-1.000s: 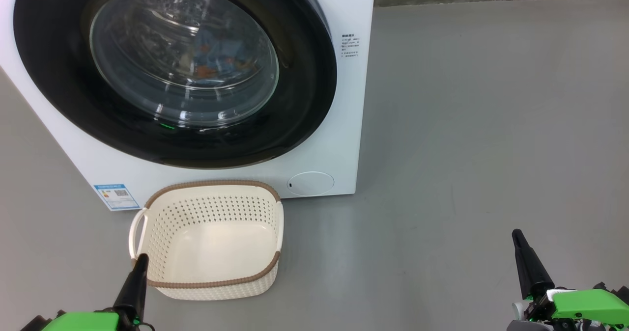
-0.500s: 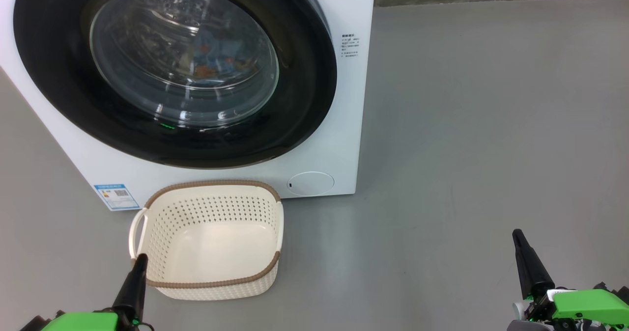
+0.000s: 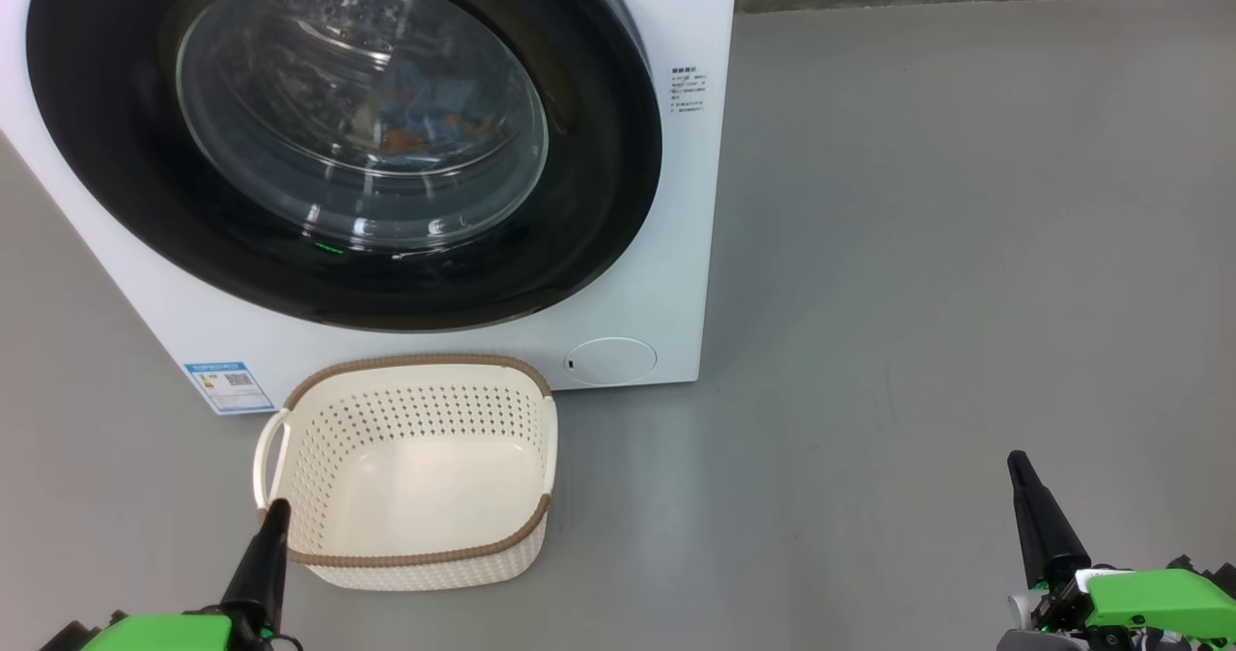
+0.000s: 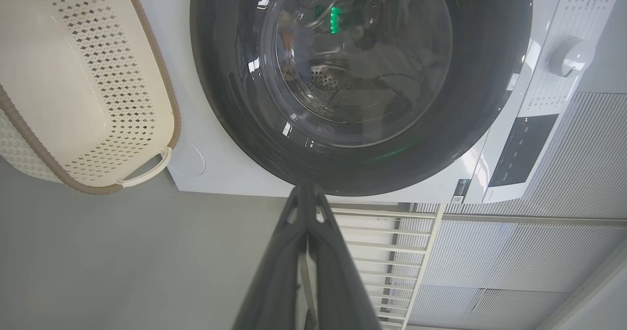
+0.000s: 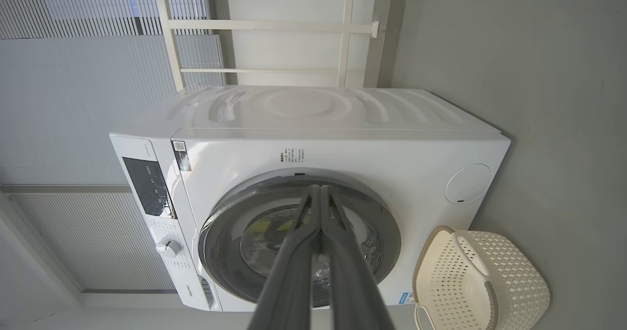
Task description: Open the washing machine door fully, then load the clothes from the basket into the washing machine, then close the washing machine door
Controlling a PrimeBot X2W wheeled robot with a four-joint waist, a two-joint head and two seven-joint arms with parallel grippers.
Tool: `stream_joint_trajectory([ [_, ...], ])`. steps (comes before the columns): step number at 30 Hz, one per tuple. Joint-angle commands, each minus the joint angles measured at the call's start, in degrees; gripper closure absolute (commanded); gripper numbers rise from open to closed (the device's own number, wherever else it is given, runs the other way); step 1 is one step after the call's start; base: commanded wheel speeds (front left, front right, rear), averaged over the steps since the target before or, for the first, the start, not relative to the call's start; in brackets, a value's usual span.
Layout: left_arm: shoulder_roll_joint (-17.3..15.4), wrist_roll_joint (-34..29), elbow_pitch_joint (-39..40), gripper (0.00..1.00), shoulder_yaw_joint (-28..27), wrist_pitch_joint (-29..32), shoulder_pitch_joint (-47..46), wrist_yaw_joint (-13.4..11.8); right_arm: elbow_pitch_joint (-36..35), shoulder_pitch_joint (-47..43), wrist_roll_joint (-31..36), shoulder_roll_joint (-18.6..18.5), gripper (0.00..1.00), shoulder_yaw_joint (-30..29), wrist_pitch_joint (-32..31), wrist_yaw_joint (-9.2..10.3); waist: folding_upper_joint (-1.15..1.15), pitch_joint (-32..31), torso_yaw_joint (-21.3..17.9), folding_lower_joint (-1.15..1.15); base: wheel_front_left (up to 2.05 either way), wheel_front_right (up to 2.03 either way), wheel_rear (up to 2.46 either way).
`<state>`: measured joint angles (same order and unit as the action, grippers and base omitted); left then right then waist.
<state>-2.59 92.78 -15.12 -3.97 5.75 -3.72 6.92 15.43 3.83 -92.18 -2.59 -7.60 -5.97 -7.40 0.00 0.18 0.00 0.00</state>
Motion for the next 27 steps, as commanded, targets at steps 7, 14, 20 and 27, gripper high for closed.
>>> stream_joint_trajectory([
  [7, -0.7, -0.2, 1.1, 1.0, -2.0, 0.3, -2.4, 0.6, -1.4, 2.3, -0.1, -0.4, 1.0, 1.2, -0.4, -0.09, 0.0, 0.0, 0.0, 0.0, 0.0, 0.0, 0.0],
  [14, -0.7, -0.2, 1.1, 1.0, -2.1, 0.4, -2.4, 0.6, -1.4, 2.3, -0.1, -0.4, 1.0, 1.2, -0.4, -0.09, 0.0, 0.0, 0.0, 0.0, 0.0, 0.0, 0.0],
  [20, -0.6, -0.3, 1.1, 1.0, -2.1, 0.4, -2.4, 0.6, -1.4, 2.3, -0.1, -0.4, 1.0, 1.2, -0.4, -0.09, 0.0, 0.0, 0.0, 0.0, 0.0, 0.0, 0.0],
  [27, -0.6, -0.3, 1.1, 1.0, -2.2, 0.4, -2.4, 0.6, -1.4, 2.3, 0.0, -0.4, 1.0, 1.1, -0.5, -0.09, 0.0, 0.0, 0.0, 0.0, 0.0, 0.0, 0.0],
])
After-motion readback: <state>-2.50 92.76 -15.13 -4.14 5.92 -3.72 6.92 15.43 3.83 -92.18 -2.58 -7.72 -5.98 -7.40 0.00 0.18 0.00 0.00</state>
